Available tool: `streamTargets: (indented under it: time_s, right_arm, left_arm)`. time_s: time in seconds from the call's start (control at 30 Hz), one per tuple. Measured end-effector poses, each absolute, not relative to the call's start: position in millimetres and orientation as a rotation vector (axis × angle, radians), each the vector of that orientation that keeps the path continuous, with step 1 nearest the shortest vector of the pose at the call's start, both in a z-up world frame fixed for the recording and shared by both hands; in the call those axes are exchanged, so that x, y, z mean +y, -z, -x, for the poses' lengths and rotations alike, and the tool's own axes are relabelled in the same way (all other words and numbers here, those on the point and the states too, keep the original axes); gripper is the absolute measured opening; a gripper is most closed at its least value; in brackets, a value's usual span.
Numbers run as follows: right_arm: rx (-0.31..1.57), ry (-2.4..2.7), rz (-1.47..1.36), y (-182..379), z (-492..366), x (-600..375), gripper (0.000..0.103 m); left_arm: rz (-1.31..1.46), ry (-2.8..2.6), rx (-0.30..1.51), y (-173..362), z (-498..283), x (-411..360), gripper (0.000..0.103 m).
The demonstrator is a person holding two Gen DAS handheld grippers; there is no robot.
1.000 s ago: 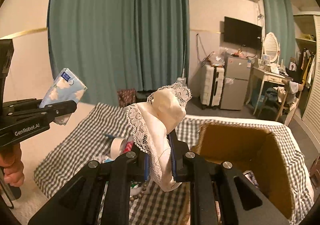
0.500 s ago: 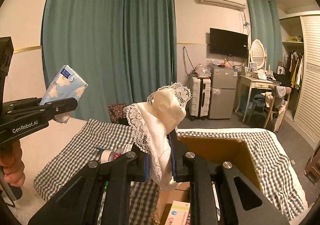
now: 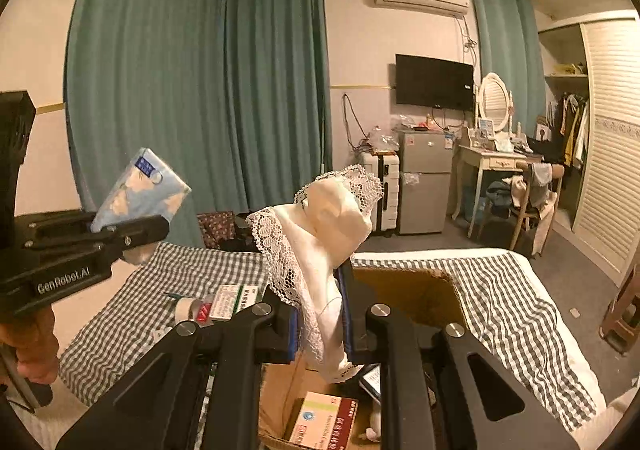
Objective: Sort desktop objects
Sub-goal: 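Lift and carry the tissue pack and lace cloth over the cardboard box, then open the left tool to drop the tissue pack while the right tool releases the cloth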
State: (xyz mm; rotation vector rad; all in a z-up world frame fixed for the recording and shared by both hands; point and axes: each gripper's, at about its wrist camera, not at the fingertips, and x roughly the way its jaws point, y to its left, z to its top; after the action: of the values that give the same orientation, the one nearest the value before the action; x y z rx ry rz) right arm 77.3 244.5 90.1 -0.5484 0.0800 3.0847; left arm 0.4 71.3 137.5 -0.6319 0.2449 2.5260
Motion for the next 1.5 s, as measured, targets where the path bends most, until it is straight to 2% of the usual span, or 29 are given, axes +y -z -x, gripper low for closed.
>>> streamTargets:
  time_s: [0.73, 0.77, 0.93, 1.3, 1.4, 1.43, 1.47, 1.5]
  right_arm:
    - [0.252, -2.941, 0.817, -22, -45, 321, 0.015]
    - [0.258, -2.936, 0.832, -20, -42, 323, 0.018]
    - [0.279, -2.918, 0.904, -6, -36, 331, 0.018]
    - [0.291, -2.832, 1.038, 12, -28, 339, 0.018]
    - [0.276, -2.825, 1.043, 11, -29, 337, 0.022]
    - [0.268, -2.826, 1.035, 10, -30, 336, 0.027]
    - [0.257, -2.824, 1.026, 9, -31, 335, 0.031]
    - [0.252, -2.824, 1.019, 7, -32, 335, 0.033]
  left_arm:
    - [0.815, -2.309, 0.349, -50, 16, 172, 0.019]
    - [0.825, -2.298, 0.356, -46, 16, 176, 0.019]
    - [0.888, -2.257, 0.402, -22, 18, 195, 0.019]
    - [1.019, -2.229, 0.407, 1, 28, 199, 0.021]
    - [1.002, -2.233, 0.395, -4, 28, 197, 0.031]
    - [0.994, -2.236, 0.395, -6, 27, 196, 0.043]
    - [0.979, -2.245, 0.396, -9, 25, 195, 0.05]
    - [0.957, -2.259, 0.398, -13, 23, 193, 0.051]
